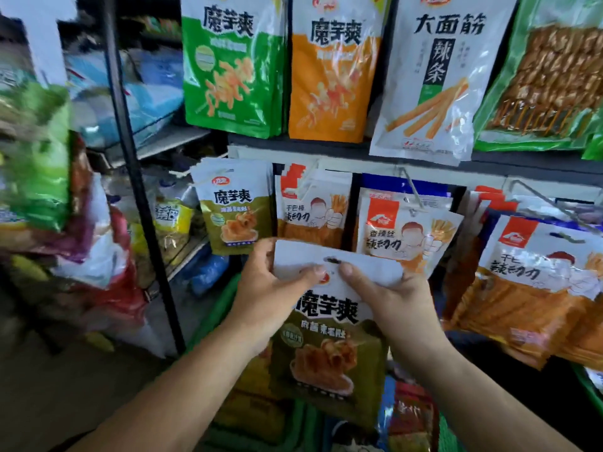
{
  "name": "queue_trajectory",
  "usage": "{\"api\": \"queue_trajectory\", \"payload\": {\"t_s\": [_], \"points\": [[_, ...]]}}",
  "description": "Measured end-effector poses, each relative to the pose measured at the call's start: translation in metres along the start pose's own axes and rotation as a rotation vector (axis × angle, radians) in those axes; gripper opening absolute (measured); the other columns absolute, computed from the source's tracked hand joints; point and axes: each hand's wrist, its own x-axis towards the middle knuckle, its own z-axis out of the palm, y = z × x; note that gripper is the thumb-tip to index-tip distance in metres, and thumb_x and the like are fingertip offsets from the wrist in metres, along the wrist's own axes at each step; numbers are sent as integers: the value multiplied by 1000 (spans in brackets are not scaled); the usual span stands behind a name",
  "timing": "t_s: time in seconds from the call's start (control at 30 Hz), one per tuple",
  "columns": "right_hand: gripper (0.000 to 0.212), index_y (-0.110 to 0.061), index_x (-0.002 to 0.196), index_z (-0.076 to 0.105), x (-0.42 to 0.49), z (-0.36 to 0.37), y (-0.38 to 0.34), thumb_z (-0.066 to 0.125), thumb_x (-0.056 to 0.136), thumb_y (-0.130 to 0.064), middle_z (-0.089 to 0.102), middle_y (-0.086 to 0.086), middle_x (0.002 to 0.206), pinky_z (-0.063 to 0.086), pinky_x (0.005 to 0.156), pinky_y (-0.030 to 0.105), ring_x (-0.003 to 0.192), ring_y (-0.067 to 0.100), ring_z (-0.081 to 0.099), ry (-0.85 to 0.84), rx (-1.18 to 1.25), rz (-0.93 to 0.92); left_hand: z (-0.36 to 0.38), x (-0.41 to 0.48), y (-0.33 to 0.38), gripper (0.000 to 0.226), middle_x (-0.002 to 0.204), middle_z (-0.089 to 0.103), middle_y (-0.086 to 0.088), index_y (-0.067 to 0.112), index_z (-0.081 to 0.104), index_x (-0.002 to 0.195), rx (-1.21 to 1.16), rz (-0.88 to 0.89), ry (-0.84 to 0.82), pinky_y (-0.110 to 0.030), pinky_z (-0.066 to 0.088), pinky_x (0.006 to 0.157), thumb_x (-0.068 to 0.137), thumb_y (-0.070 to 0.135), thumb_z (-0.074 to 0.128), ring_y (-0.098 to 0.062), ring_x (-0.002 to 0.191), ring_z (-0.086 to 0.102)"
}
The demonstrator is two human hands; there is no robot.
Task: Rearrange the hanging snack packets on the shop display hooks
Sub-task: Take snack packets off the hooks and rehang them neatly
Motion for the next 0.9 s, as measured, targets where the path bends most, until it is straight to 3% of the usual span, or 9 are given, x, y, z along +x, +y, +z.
{"api": "queue_trajectory", "payload": {"t_s": [0.07, 0.23, 0.33, 0.5, 0.63, 0.67, 0.77, 0.83, 0.9], "points": [[22, -2, 97, 82, 10, 29, 0, 81, 89, -23, 82, 21, 95, 59, 86, 70, 91, 44, 79, -81, -21, 7, -24, 9, -4, 61, 107, 76, 7, 31, 60, 121, -23, 14, 65, -28, 65, 75, 71, 21, 93, -3, 90, 76], [18, -11, 108, 78, 40, 81, 5, 79, 92, -20, 83, 14, 100, 63, 88, 59, 93, 33, 81, -129, -36, -11, -68, 35, -7, 46, 102, 77, 9, 29, 64, 112, 49, 72, 150, -25, 63, 74, 75, 23, 91, -4, 88, 76], [8, -25, 95, 77, 60, 104, 8, 82, 89, -21, 81, 15, 96, 63, 81, 64, 89, 39, 79, -107, -105, -54, -85, 53, -1, 43, 101, 76, 10, 30, 63, 111, 128, 135, 162, -28, 61, 81, 77, 25, 89, -5, 94, 74], [4, -24, 90, 78, 95, 142, -1, 81, 91, -26, 79, 23, 94, 59, 75, 70, 92, 50, 75, -116, -164, -105, -110, 90, 20, 47, 106, 76, 7, 24, 61, 117, 159, 180, 177, -36, 60, 90, 79, 28, 88, -10, 100, 73], [14, -28, 99, 79, 116, 166, -16, 78, 94, -16, 79, -6, 100, 61, 69, 27, 79, 6, 75, -163, -234, -206, -132, 102, 26, 45, 101, 76, 8, 23, 62, 115, 119, 198, 227, -18, 60, 73, 79, 20, 88, -5, 92, 74], [17, -30, 101, 80, 119, 171, -16, 77, 94, -14, 78, -13, 98, 58, 65, 20, 80, 5, 72, -176, -262, -225, -138, 104, 24, 45, 101, 76, 8, 24, 62, 115, 110, 189, 241, -14, 57, 68, 78, 18, 88, -6, 92, 74], [21, -33, 97, 83, 127, 180, -10, 79, 91, -14, 79, -16, 95, 61, 74, 29, 83, 21, 71, -185, -267, -181, -148, 109, 19, 51, 101, 73, 6, 27, 61, 116, 115, 180, 264, -11, 55, 62, 75, 13, 89, -3, 89, 71], [19, -33, 94, 85, 132, 188, -6, 82, 89, -15, 80, -10, 104, 62, 87, 35, 95, 17, 75, -169, -238, -145, -150, 112, 16, 53, 100, 70, 5, 24, 59, 119, 118, 202, 286, -6, 51, 60, 77, 8, 87, 6, 80, 68], [16, -31, 92, 86, 135, 196, -5, 82, 89, -15, 81, -6, 107, 61, 86, 34, 101, 18, 76, -164, -223, -134, -152, 112, 15, 54, 101, 66, 10, 24, 55, 123, 119, 213, 319, -3, 49, 60, 80, 9, 84, 15, 80, 65]]}}
